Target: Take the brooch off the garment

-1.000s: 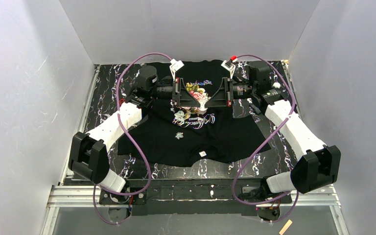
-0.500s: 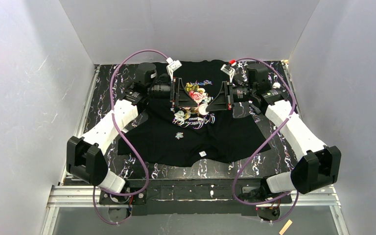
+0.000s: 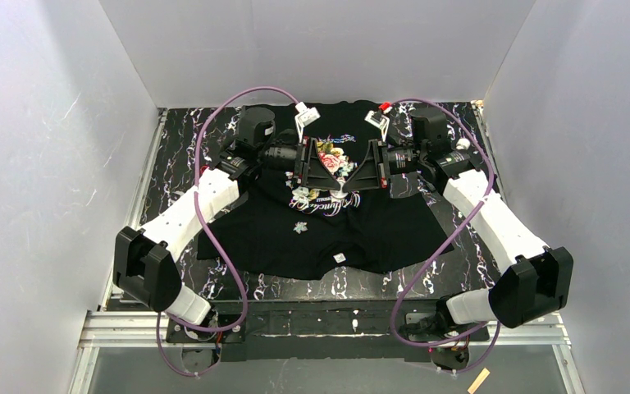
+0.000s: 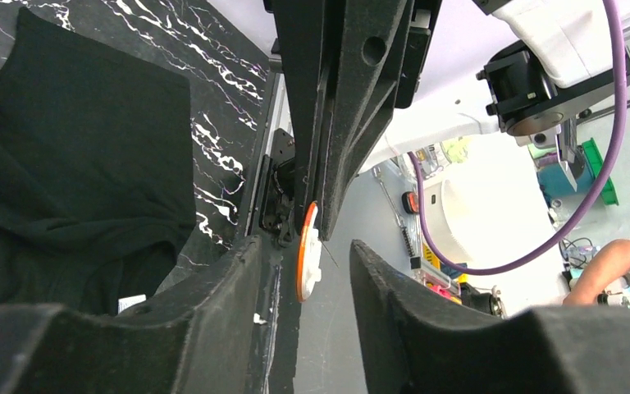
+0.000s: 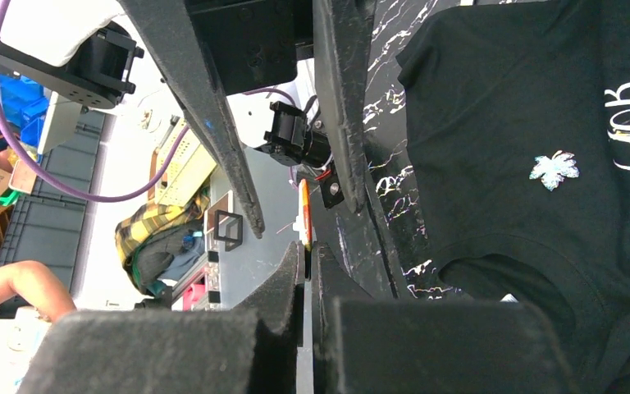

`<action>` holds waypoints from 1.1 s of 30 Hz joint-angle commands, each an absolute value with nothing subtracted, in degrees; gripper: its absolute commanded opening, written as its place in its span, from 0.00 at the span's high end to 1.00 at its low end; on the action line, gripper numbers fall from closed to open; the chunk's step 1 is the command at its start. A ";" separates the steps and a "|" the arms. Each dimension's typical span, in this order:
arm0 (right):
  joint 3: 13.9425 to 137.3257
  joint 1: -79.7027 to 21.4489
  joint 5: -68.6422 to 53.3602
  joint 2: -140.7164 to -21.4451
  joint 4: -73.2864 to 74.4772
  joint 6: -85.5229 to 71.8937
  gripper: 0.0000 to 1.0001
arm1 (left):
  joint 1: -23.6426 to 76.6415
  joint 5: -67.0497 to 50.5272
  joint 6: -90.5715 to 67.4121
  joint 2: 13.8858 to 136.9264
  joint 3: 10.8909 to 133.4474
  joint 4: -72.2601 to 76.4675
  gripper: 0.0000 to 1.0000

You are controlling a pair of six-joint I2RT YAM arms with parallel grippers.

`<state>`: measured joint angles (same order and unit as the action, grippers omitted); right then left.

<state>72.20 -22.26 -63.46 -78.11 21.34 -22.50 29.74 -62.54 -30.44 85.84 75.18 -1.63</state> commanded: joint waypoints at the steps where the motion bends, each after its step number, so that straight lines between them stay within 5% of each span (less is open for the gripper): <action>1: 71.98 -22.50 -65.80 -75.95 20.39 -22.06 0.99 | 30.23 -64.38 -30.85 85.35 75.86 -0.35 0.62; 9: 71.40 -22.50 -66.43 -75.68 19.13 -23.28 0.99 | 30.32 -63.36 -30.38 85.92 76.36 -0.35 0.75; 33: 69.61 -22.45 -66.86 -76.51 13.31 -29.71 0.99 | 31.05 -54.93 -19.18 83.39 78.07 -11.24 0.82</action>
<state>69.52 -22.24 -64.38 -77.71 16.45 -28.36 30.87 -59.35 -23.22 85.27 76.05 -6.44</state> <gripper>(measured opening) 0.044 0.193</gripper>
